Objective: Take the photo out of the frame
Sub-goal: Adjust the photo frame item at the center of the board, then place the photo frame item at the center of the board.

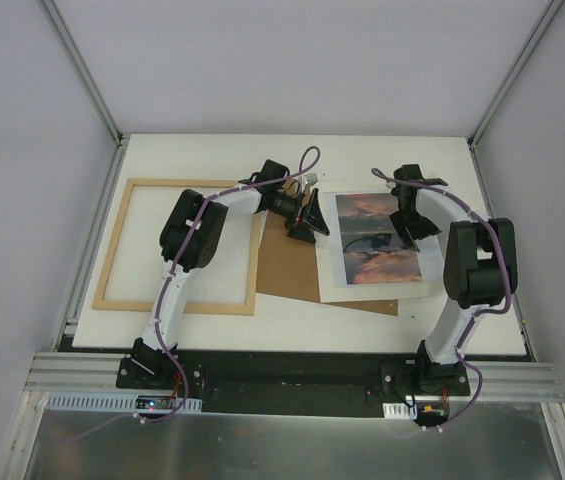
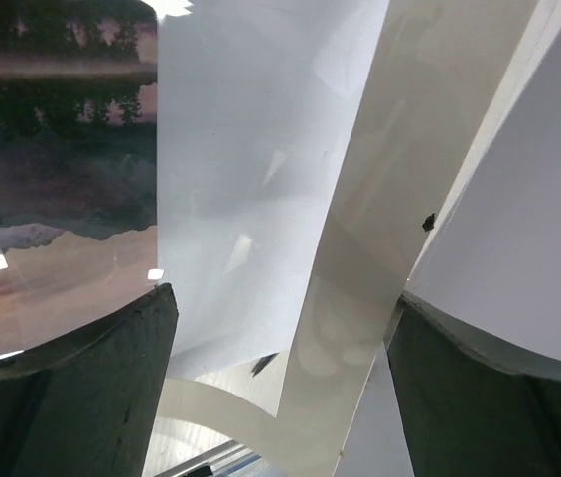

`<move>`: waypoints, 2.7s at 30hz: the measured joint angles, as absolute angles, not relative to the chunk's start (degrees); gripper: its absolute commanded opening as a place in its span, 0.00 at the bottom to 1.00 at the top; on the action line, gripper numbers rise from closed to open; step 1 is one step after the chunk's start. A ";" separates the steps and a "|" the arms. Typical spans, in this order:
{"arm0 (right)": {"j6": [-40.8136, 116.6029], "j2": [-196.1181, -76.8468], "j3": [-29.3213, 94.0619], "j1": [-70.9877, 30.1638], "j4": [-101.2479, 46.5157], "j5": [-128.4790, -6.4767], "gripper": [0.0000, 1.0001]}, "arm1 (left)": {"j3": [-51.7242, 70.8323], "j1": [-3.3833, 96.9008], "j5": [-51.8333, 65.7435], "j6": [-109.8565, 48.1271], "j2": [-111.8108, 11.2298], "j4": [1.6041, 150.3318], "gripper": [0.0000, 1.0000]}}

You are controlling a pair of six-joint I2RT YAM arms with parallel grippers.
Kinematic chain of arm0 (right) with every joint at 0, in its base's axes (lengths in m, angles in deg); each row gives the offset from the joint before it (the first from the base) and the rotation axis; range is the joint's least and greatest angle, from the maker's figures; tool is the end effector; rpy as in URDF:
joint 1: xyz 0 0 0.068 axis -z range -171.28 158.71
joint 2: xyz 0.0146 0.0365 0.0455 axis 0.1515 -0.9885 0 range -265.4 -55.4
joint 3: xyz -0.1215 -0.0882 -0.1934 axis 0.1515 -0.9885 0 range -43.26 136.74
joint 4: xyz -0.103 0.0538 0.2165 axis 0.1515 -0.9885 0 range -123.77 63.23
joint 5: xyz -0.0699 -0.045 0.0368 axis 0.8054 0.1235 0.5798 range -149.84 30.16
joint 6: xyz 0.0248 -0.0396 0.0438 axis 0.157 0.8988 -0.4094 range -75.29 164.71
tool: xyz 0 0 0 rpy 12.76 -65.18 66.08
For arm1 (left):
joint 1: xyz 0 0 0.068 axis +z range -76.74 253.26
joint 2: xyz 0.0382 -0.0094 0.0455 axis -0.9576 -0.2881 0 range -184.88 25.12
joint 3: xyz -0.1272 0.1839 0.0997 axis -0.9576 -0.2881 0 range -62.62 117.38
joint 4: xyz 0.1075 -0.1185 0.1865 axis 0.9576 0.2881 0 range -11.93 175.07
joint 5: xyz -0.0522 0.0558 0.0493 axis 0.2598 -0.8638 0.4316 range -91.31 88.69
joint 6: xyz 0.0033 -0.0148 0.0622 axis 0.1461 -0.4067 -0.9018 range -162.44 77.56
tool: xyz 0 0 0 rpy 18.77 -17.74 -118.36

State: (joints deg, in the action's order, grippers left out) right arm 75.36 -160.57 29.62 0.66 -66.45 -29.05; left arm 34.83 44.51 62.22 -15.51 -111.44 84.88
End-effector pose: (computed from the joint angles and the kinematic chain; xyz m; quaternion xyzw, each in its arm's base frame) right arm 0.3427 0.0228 0.1582 -0.2763 0.9122 -0.2867 0.0968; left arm 0.3928 -0.2661 0.1087 0.2099 0.7849 -0.5805 0.0543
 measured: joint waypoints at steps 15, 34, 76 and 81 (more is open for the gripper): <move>71.47 -159.63 35.02 23.59 -71.59 -67.06 0.01 | 33.63 44.51 63.25 -15.37 -111.44 83.94 0.99; 66.66 -154.80 38.56 27.30 -79.63 -93.97 0.01 | 25.48 51.19 58.59 -22.00 -101.88 90.80 0.99; 22.16 -178.77 37.75 -3.82 -41.43 -99.17 0.00 | 15.23 86.12 54.24 -52.47 -68.36 127.26 0.99; 20.24 -176.41 36.57 -10.27 -36.46 -94.99 0.00 | 15.23 86.12 54.27 -52.47 -68.36 127.57 0.99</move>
State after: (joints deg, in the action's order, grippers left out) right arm 20.24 -176.41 36.57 -10.27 -36.46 -94.99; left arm 15.23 86.12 54.27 -52.47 -68.36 127.57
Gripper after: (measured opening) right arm 0.007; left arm 0.990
